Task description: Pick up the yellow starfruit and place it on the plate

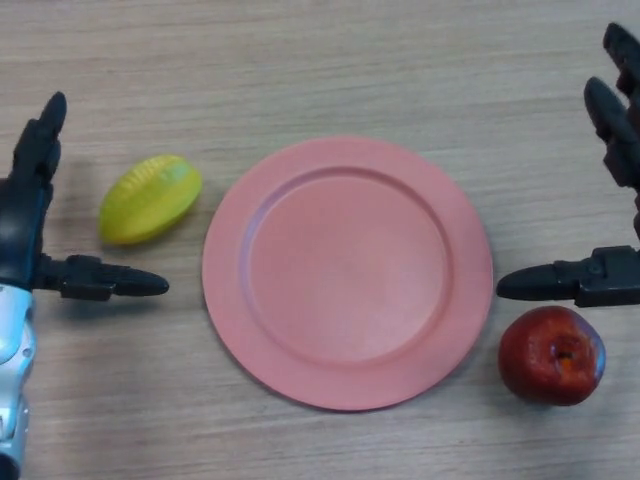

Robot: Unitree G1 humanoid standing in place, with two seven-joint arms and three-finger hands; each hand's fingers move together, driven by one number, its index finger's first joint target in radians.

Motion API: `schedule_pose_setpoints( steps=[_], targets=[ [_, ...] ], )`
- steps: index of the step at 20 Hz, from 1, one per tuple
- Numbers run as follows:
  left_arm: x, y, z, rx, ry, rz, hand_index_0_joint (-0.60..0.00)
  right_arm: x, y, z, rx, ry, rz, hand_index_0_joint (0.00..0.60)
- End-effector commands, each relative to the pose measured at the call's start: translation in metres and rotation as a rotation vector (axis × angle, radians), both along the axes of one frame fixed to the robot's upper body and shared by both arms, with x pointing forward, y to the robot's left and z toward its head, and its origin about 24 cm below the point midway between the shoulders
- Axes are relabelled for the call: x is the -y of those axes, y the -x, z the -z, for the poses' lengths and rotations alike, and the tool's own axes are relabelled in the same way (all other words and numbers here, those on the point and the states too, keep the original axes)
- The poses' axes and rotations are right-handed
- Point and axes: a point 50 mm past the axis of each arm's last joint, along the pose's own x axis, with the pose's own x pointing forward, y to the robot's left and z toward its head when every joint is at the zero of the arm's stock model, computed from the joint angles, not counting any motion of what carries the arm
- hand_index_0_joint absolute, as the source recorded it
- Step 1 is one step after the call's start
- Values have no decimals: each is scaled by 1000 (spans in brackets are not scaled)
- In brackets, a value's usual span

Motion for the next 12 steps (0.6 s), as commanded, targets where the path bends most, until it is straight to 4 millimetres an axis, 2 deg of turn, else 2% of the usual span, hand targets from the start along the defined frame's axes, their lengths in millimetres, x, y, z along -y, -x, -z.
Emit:
schedule_pose_setpoints(
  steps=[1, 5, 6, 7, 8, 9, 10, 11, 12],
  targets=[
    [-5, -8, -50, 273, -85, 18, 0, 14, 13, -35, 215, 34, 56, 0],
    [3, -18, -49, 273, -98, 14, 0, 15, 17, -37, 220, 23, 58, 0],
    [4, -18, -47, 272, -111, 9, -50, 15, 18, -37, 220, 22, 59, 0],
    [4, -19, -47, 271, -117, 7, -150, 15, 18, -37, 219, 23, 59, 0],
    [5, -19, -46, 271, -134, -2, -300, 15, 19, -38, 218, 25, 59, 0],
    [5, -19, -44, 270, -163, -14, -400, 15, 20, -38, 218, 28, 59, 0],
    [5, -18, -38, 265, -274, -49, -551, 14, 22, -39, 221, 35, 59, 0],
    [4, -18, -32, 250, -371, -77, -600, 14, 24, -40, 222, 40, 59, 0],
    [3, -16, -27, 225, -432, -91, -600, 13, 24, -39, 219, 40, 55, 0]
  ],
)
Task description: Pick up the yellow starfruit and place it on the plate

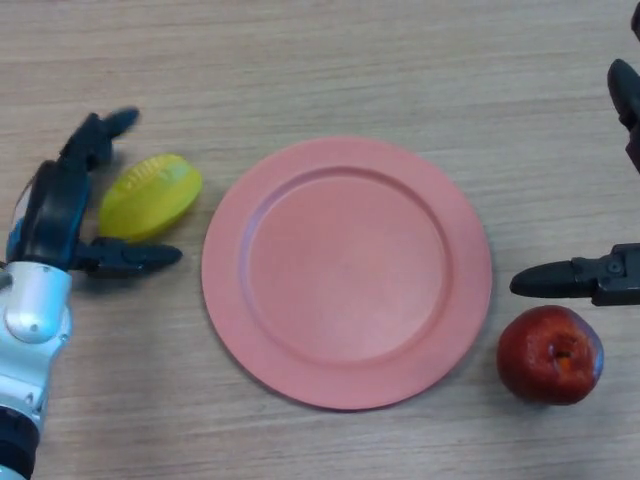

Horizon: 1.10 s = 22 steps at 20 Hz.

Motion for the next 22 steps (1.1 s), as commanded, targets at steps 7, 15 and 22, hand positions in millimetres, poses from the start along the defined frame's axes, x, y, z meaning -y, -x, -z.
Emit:
schedule_pose_setpoints(
  steps=[7, 15, 22],
  targets=[
    [-26, 5, -33, 164, -177, -64, -600, 7, 15, -30, 173, 48, 20, 0],
    [-1, 29, -91, 352, -89, 40, -600, 4, 13, -34, 177, 64, 3, 0],
    [72, 49, -83, 342, -287, 296, -600, 0, 13, -35, 180, 68, -15, 0]
  ],
)
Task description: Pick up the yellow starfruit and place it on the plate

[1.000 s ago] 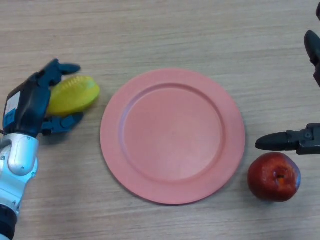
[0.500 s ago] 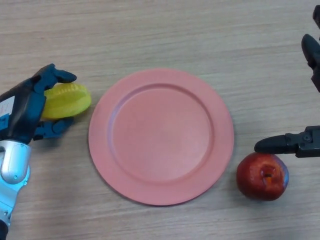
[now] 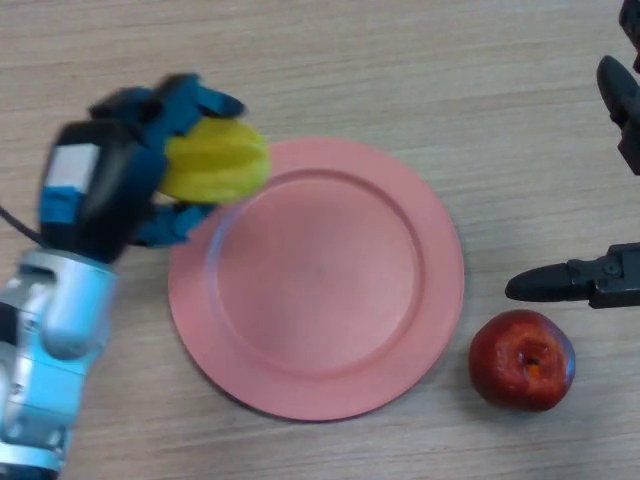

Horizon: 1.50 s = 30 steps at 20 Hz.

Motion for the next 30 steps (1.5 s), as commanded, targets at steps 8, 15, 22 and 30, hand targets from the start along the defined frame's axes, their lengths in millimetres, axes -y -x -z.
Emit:
schedule_pose_setpoints(
  steps=[8, 15, 22, 30],
  targets=[
    [2, 7, -10, -83, 222, 93, -600, 6, 13, -28, 208, 63, 20, 0],
    [6, 9, -6, -121, 155, 87, 0, 4, 10, -29, 215, 75, 21, 0],
    [2, 19, -25, -52, 269, 65, 0, 0, -1, -32, 200, 86, -1, 0],
    [-30, 52, -68, 13, 639, 274, 0, -5, 1, -31, 226, 84, -29, 0]
  ],
)
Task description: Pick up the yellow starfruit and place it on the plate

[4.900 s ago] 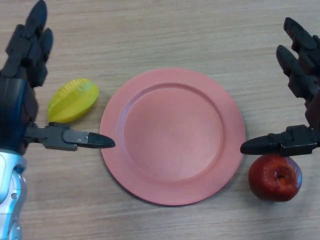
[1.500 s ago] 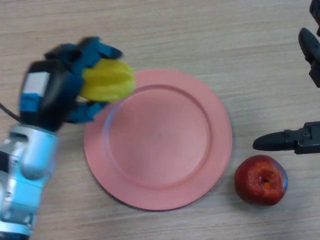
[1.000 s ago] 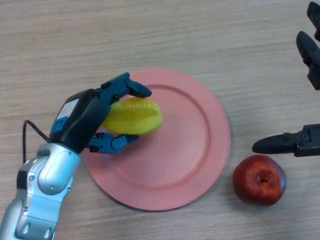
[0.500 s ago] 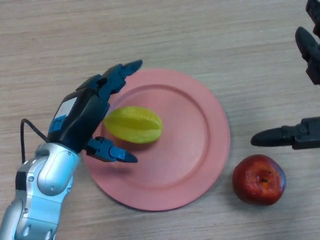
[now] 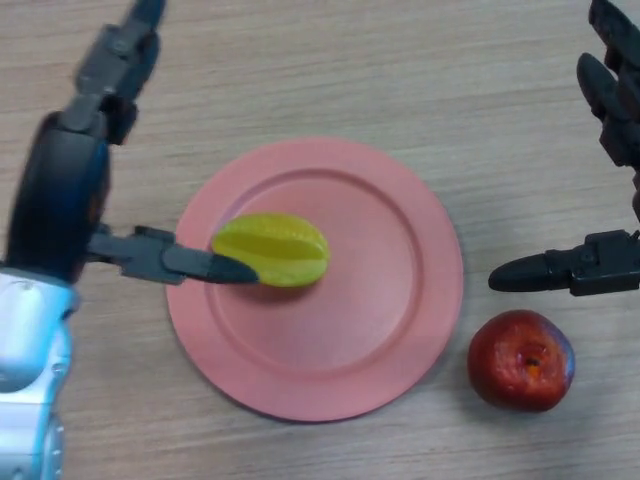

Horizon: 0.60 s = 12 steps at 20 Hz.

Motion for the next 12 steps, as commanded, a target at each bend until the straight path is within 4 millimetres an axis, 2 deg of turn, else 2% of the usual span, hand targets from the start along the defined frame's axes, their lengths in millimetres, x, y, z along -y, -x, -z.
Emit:
schedule_pose_setpoints(
  steps=[1, 6, 12],
  targets=[
    [-9, 18, -32, 183, 15, 6, 0, 1, 13, -32, 241, 16, -43, 0],
    [-23, 23, -28, 203, 12, -156, 0, 0, 10, -29, 280, -18, -44, 0],
    [-27, 20, -27, 178, 16, -200, 0, -3, 8, -26, 230, -40, -57, 0]
  ],
)
